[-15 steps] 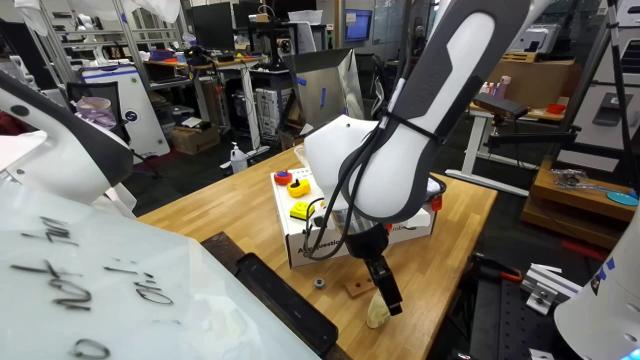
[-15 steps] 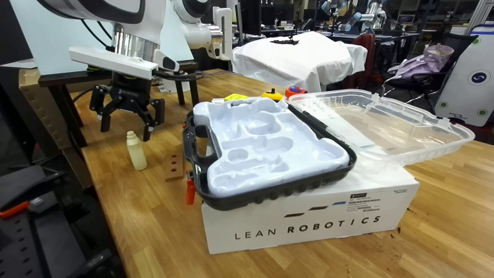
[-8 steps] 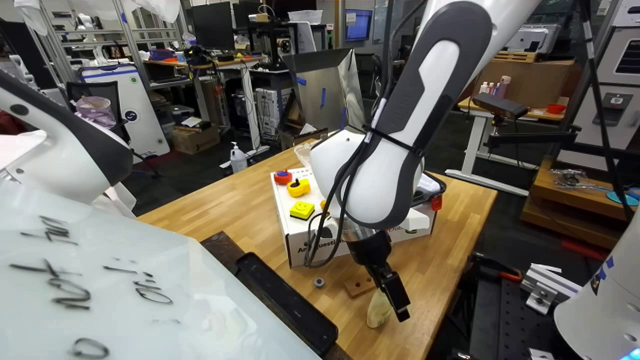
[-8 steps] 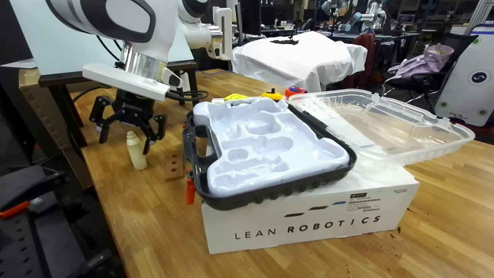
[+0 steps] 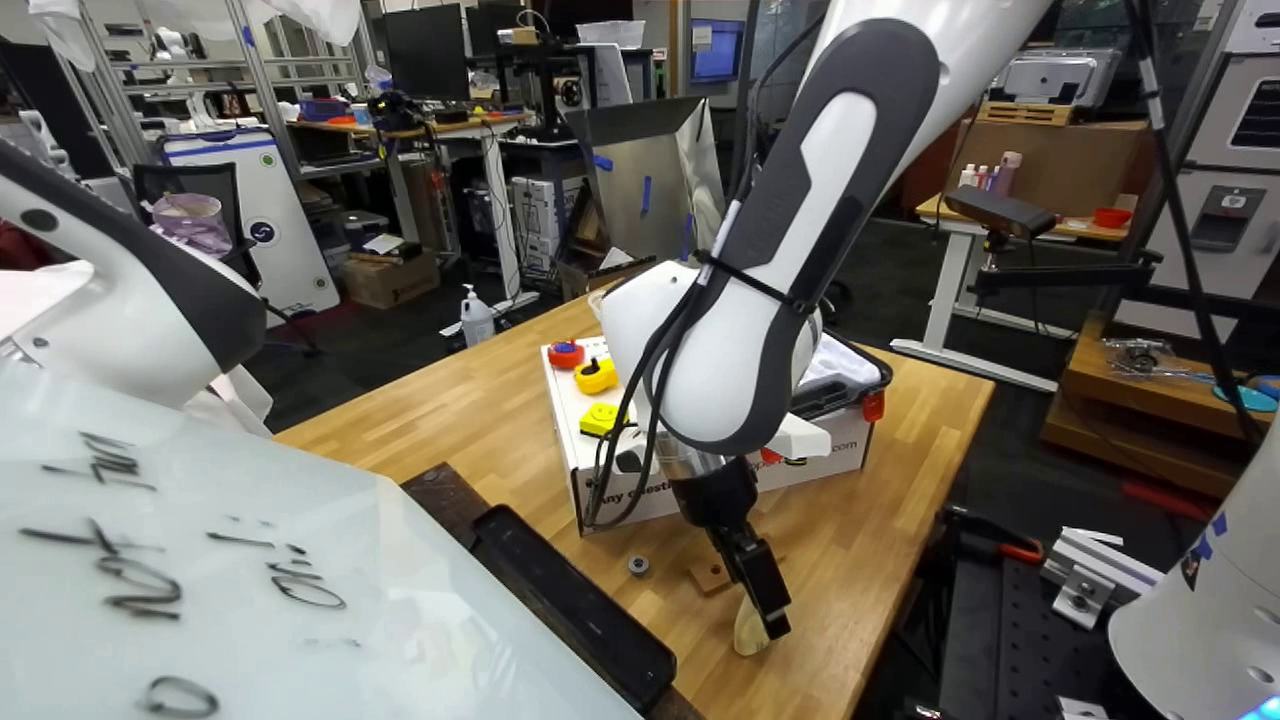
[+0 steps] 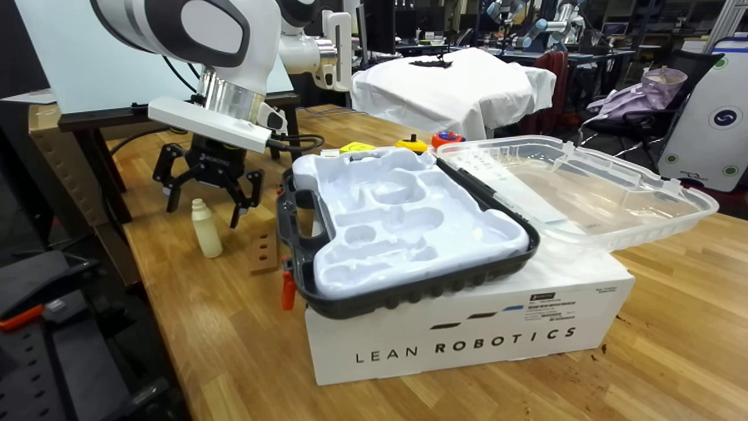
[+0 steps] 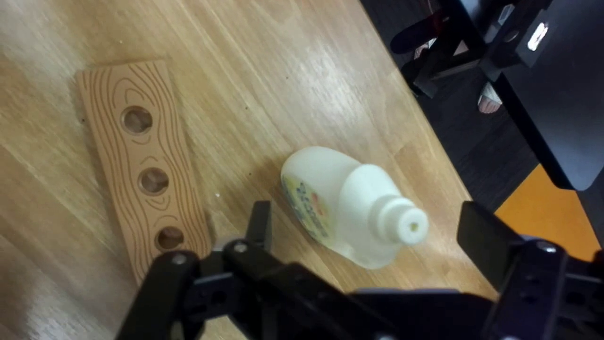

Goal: Move the white bottle on the table backwards

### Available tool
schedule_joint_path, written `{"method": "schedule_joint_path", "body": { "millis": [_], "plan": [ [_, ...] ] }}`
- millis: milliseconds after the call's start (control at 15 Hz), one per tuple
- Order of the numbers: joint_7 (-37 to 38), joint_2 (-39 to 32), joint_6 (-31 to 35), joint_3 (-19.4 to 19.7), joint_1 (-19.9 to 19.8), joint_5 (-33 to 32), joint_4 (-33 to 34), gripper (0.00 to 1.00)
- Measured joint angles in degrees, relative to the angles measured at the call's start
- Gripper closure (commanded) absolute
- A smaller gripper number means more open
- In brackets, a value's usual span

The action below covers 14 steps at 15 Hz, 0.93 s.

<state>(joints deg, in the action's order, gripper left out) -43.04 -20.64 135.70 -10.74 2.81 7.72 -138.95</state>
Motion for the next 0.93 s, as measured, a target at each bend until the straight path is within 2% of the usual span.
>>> {"method": "schedule_joint_path", "body": {
  "millis": [933],
  "plan": [
    [0.00, -1.60, -0.01, -0.38, -0.31, 0.00, 1.12, 0.00]
  ]
}}
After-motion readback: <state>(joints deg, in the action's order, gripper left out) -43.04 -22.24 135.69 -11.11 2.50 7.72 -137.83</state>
